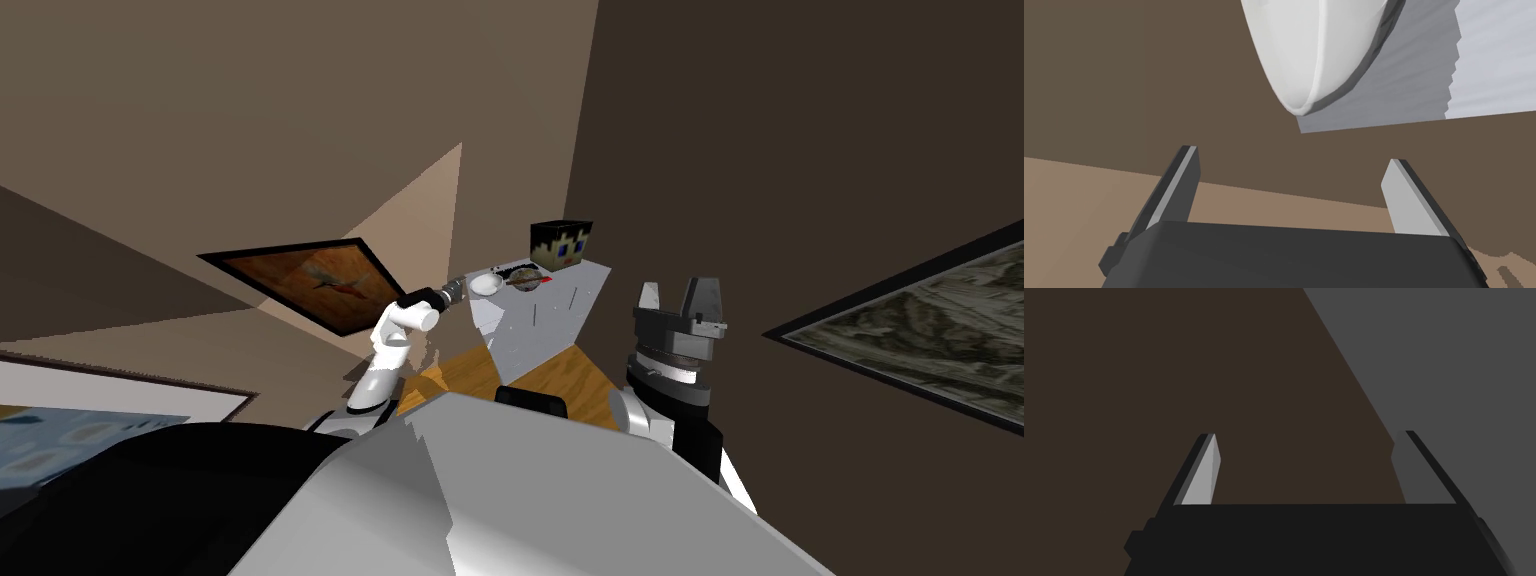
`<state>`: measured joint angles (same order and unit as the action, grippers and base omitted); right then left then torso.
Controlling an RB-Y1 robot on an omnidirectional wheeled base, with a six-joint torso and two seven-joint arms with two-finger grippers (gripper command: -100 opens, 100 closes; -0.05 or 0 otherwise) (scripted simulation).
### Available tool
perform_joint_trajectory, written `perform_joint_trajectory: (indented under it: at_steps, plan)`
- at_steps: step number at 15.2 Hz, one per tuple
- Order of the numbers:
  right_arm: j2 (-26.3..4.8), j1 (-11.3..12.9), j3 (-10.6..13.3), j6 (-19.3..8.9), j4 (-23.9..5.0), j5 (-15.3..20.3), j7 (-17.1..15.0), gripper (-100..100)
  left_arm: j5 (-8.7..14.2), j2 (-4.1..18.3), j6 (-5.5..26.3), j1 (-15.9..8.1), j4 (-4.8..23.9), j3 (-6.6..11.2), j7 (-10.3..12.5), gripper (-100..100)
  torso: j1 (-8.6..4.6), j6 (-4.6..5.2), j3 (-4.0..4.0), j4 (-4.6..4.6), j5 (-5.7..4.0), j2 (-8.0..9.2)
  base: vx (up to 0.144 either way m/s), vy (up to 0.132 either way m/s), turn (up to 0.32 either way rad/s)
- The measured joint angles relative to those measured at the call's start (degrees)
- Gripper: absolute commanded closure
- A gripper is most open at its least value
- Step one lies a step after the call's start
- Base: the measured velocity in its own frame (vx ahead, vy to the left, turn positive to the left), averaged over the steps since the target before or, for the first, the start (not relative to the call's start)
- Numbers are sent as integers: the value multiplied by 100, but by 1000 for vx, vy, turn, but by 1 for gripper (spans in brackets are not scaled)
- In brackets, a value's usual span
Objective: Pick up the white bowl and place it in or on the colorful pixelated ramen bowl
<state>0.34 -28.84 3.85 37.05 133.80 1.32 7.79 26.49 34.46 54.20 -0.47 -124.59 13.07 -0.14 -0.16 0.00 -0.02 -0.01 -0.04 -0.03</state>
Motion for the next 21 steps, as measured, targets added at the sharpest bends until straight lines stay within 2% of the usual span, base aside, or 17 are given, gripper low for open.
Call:
perform_joint_trajectory:
  at_steps: [21]
  plan:
    - [0, 0, 0, 0, 0, 0, 0, 0, 536, 468, 2270, -780, 268, 379, -87, -100, -2, 0, -2, -1, -1, -4, 12, -38, -22]
